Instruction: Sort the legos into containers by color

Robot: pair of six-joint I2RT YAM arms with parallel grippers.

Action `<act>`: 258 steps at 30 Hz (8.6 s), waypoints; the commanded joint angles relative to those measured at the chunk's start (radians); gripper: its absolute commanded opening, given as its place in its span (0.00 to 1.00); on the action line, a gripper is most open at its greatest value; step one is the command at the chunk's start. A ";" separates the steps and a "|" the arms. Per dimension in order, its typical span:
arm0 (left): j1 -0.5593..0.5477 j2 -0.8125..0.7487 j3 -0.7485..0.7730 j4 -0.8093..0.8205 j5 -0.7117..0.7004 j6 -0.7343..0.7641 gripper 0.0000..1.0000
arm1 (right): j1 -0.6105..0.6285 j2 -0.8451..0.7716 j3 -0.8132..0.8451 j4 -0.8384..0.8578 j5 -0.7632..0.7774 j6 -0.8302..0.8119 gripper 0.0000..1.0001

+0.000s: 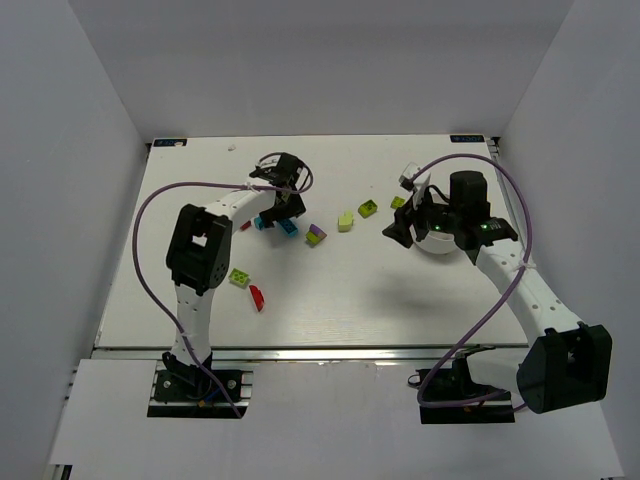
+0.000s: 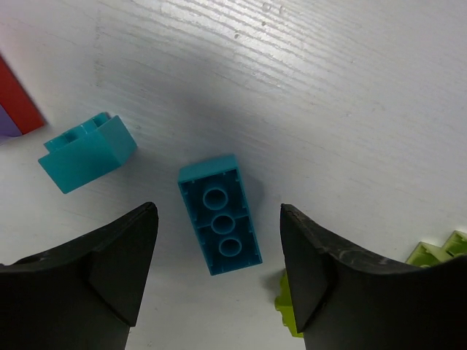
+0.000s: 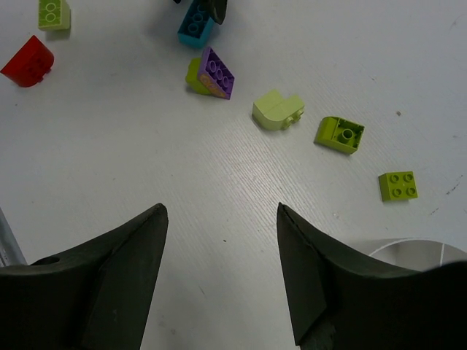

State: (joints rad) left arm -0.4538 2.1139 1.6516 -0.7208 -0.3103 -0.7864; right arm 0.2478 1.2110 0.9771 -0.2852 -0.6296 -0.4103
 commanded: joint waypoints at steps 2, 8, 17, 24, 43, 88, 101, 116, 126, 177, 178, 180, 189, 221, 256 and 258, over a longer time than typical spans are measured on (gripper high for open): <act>-0.005 0.007 0.037 -0.034 -0.029 -0.014 0.77 | -0.010 0.004 0.017 0.040 0.002 0.013 0.67; -0.005 0.050 0.060 -0.029 -0.042 -0.019 0.72 | -0.019 0.004 0.023 0.041 0.001 0.013 0.67; -0.005 0.081 0.114 -0.043 -0.053 -0.011 0.34 | -0.030 -0.016 0.020 0.034 -0.001 0.011 0.67; -0.042 -0.149 0.025 0.139 -0.038 0.088 0.00 | -0.070 -0.073 0.043 0.030 -0.004 0.033 0.55; -0.327 -0.105 -0.136 1.231 0.580 0.179 0.00 | -0.237 -0.215 0.077 0.152 0.129 0.173 0.00; -0.376 0.343 0.155 1.601 0.645 0.128 0.20 | -0.237 -0.311 0.063 0.192 0.108 0.228 0.00; -0.376 0.385 0.201 1.571 0.634 0.118 0.35 | -0.237 -0.320 0.066 0.182 0.108 0.231 0.00; -0.376 0.344 0.188 1.557 0.587 0.153 0.64 | -0.237 -0.324 0.064 0.176 0.102 0.232 0.00; -0.355 0.059 0.052 1.471 0.472 0.285 0.60 | -0.236 -0.306 0.083 0.182 -0.005 0.194 0.00; 0.293 -0.511 -0.524 0.299 0.450 0.325 0.63 | 0.168 0.229 0.238 -0.141 -0.021 -0.114 0.65; 0.285 -0.464 -0.485 0.296 0.421 0.293 0.64 | 0.163 0.231 0.239 -0.135 -0.022 -0.111 0.65; 0.233 -0.319 -0.330 0.203 0.334 0.228 0.73 | 0.140 0.232 0.251 -0.123 -0.027 -0.091 0.65; 0.173 -0.101 -0.053 0.018 0.140 0.085 0.79 | 0.008 0.225 0.270 -0.101 -0.094 -0.036 0.66; 0.136 -0.104 -0.016 0.053 0.181 0.091 0.10 | -0.045 0.197 0.284 -0.094 -0.105 -0.013 0.65; -0.361 0.290 0.465 0.653 0.702 0.151 0.30 | -0.306 -0.079 0.178 0.092 0.062 0.151 0.00; -0.364 0.294 0.468 0.647 0.700 0.153 0.41 | -0.308 -0.077 0.176 0.092 0.059 0.151 0.00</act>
State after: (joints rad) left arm -0.8043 2.4187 2.0651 -0.0498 0.4114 -0.6586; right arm -0.0532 1.1519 1.1622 -0.2295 -0.5594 -0.2684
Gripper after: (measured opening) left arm 0.456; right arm 0.004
